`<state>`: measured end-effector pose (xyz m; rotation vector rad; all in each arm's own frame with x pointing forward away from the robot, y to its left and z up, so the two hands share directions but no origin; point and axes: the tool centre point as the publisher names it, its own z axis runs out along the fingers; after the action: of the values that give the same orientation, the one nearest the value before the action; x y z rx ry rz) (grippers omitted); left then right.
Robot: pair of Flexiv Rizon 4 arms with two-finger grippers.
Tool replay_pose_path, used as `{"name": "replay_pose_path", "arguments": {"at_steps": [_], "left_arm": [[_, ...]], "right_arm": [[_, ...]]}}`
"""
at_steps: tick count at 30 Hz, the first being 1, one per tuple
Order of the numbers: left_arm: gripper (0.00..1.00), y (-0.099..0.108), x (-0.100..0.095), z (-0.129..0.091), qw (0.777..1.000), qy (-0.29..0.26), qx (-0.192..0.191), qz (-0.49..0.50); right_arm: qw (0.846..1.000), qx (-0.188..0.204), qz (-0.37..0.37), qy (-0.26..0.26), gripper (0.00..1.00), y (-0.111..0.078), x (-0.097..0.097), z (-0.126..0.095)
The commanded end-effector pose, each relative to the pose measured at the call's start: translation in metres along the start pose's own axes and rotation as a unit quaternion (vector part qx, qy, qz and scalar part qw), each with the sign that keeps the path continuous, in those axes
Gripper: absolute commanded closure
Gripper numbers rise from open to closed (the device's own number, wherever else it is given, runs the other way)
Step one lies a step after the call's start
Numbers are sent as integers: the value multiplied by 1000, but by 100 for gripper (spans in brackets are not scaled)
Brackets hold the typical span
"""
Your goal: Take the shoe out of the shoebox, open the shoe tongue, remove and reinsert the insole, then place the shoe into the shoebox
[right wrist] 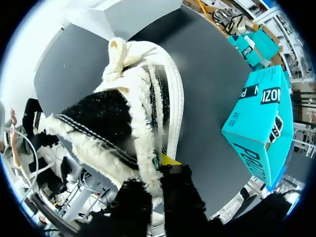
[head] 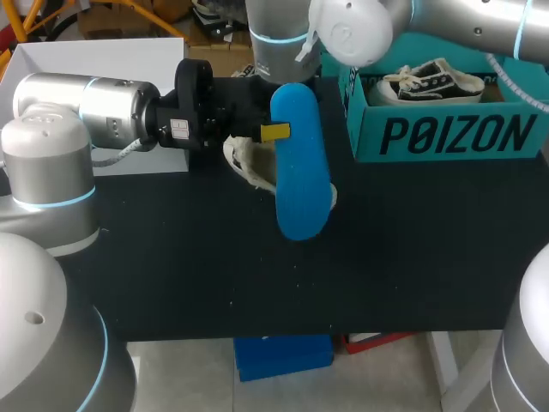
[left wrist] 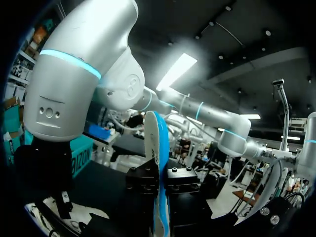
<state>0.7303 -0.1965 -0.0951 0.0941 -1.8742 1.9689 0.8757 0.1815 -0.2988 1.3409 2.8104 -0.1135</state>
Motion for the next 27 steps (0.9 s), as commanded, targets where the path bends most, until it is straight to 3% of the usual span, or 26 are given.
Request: {"name": "replay_pose_path", "arguments": {"at_steps": [1, 15, 27], "left_arm": [[100, 1, 0, 2, 1000, -2, 1, 1], [100, 1, 0, 2, 1000, -2, 1, 1], [100, 1, 0, 2, 1000, -2, 1, 1]], "right_arm": [[994, -38, 99, 27, 100, -10, 5, 3], [968, -60, 237, 59, 100, -26, 29, 23], [955, -71, 271, 101, 100, -38, 46, 52]]}}
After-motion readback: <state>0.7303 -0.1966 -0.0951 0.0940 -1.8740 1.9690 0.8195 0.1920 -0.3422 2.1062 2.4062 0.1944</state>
